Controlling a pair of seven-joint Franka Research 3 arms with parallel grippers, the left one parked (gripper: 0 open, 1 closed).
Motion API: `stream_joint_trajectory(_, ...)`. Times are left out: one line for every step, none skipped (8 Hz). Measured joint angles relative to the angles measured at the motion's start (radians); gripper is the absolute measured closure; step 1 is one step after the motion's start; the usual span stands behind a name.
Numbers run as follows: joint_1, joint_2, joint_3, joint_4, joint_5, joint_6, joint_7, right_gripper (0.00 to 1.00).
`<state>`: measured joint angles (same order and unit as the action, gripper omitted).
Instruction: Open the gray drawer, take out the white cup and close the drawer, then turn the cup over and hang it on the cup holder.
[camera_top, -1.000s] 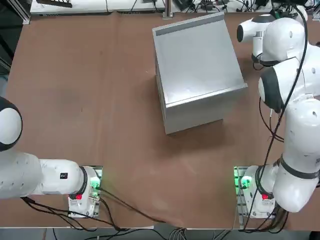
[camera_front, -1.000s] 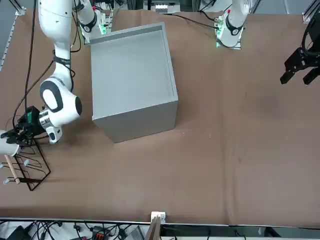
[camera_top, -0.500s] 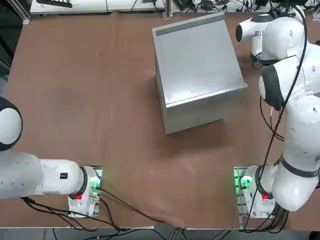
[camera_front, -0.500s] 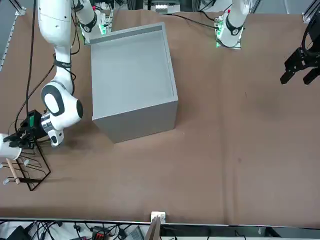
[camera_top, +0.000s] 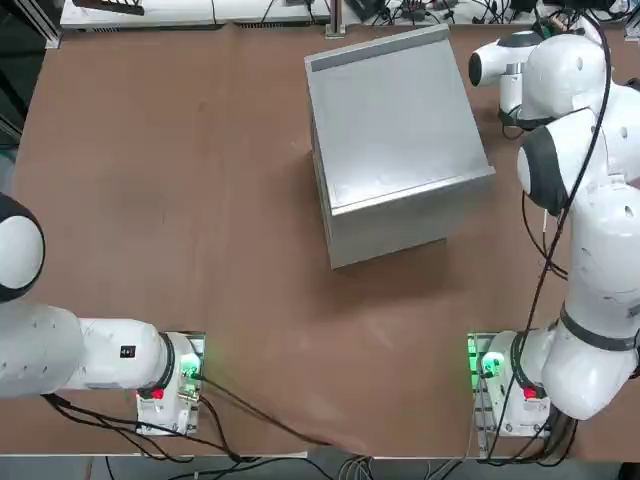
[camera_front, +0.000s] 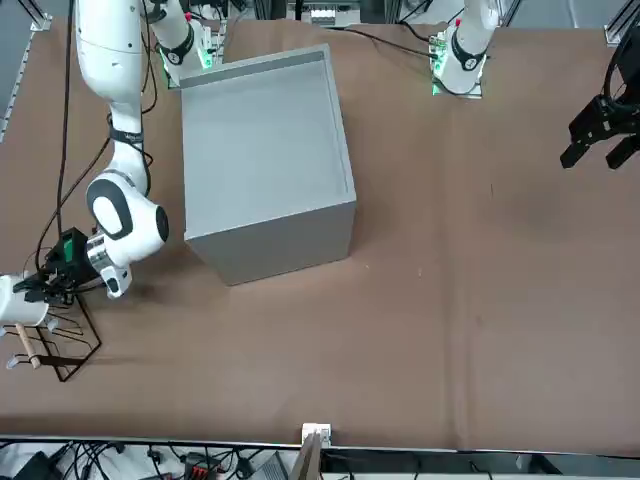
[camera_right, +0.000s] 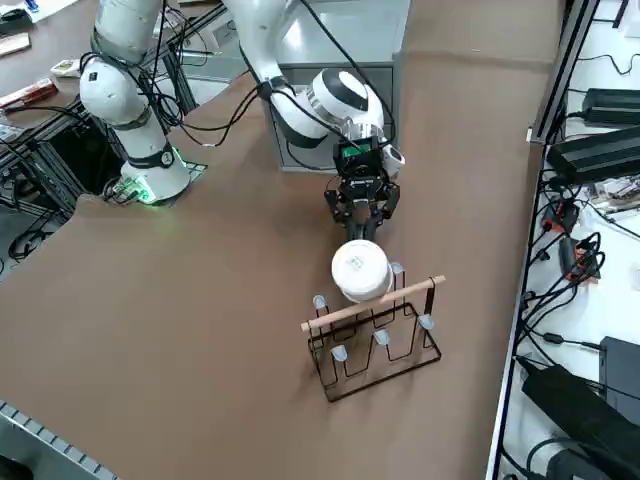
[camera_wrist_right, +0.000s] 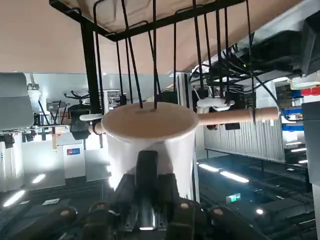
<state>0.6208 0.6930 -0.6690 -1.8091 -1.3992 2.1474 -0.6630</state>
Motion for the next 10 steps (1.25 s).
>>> stream_joint_trajectory(-0.013,0.006,0.016,0.006,0.000,-0.004,0.000,0.81)
stream_joint_trajectory(-0.022,0.007,0.027,0.008,0.000,-0.006,0.001,0.79)
stream_joint_trajectory(-0.028,0.007,0.033,0.010,0.000,-0.007,0.001,0.74)
stream_joint_trajectory(-0.031,0.007,0.033,0.014,0.000,-0.007,0.001,0.69)
stream_joint_trajectory(-0.032,0.007,0.033,0.018,0.001,-0.008,0.002,0.49)
stream_joint_trajectory(-0.034,0.005,0.033,0.024,0.019,-0.009,0.004,0.29)
stream_joint_trajectory(-0.034,0.000,0.033,0.031,0.060,-0.009,0.004,0.11)
stream_joint_trajectory(-0.033,-0.008,0.033,0.038,0.110,-0.012,0.003,0.00)
stream_joint_trajectory(-0.032,-0.022,0.033,0.056,0.188,-0.038,-0.020,0.00)
stream_joint_trajectory(-0.029,-0.045,0.033,0.101,0.316,-0.098,-0.107,0.00)
